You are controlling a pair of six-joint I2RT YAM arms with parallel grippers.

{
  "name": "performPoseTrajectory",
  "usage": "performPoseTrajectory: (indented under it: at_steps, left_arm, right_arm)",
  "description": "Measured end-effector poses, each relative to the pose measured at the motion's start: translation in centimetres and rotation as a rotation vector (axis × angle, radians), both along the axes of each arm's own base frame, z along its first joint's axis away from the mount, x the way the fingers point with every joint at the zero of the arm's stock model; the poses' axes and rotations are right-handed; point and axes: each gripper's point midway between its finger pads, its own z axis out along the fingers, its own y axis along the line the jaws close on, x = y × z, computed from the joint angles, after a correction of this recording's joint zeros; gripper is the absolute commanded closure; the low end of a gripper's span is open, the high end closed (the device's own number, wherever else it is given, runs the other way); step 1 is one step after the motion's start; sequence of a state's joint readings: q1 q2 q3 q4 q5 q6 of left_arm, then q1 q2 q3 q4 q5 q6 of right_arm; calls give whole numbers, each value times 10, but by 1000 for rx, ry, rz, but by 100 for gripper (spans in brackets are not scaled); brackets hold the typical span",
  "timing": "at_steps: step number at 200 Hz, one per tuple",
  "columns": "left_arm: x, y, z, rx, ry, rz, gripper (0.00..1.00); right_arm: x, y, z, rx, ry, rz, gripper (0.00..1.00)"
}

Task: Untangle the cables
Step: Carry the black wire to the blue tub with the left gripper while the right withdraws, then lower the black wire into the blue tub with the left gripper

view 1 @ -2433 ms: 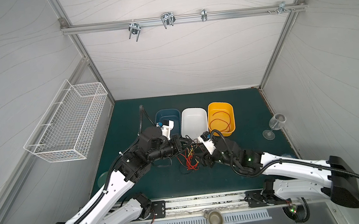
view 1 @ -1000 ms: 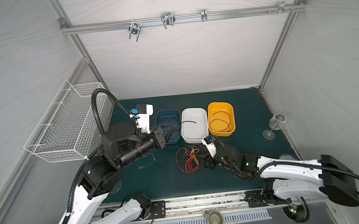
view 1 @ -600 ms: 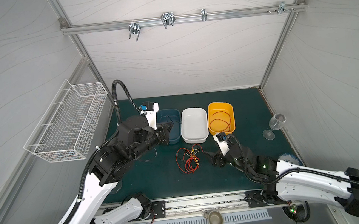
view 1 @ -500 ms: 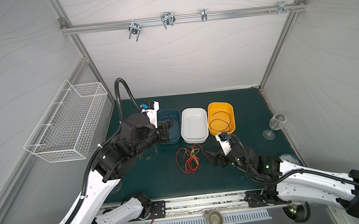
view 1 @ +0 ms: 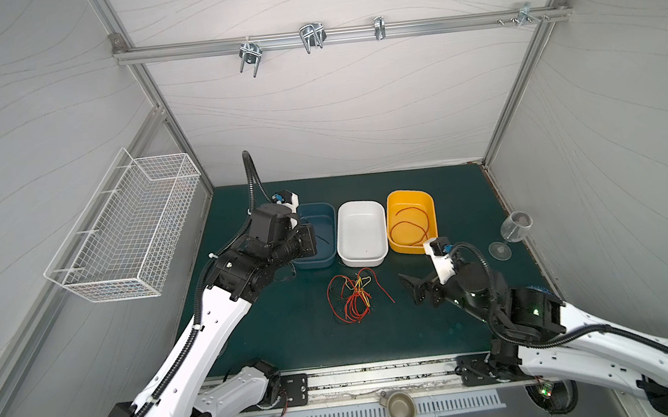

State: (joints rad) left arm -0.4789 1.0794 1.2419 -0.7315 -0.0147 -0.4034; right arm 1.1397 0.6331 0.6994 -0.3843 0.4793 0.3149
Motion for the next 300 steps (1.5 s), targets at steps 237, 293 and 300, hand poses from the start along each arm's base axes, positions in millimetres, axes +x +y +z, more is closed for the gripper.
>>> performPoseTrajectory:
  at_steps: [237, 293, 300]
  left_arm:
    - [89, 10, -131, -33, 357, 184, 100]
    - [104, 14, -153, -33, 441, 210, 100]
    - [104, 14, -157, -32, 453, 210, 100]
  right_arm:
    - [-4, -69, 2, -182, -91, -106, 1]
    - [-7, -76, 3, -148, -103, -114, 1]
    - [-7, -76, 2, -148, -102, -115, 1]
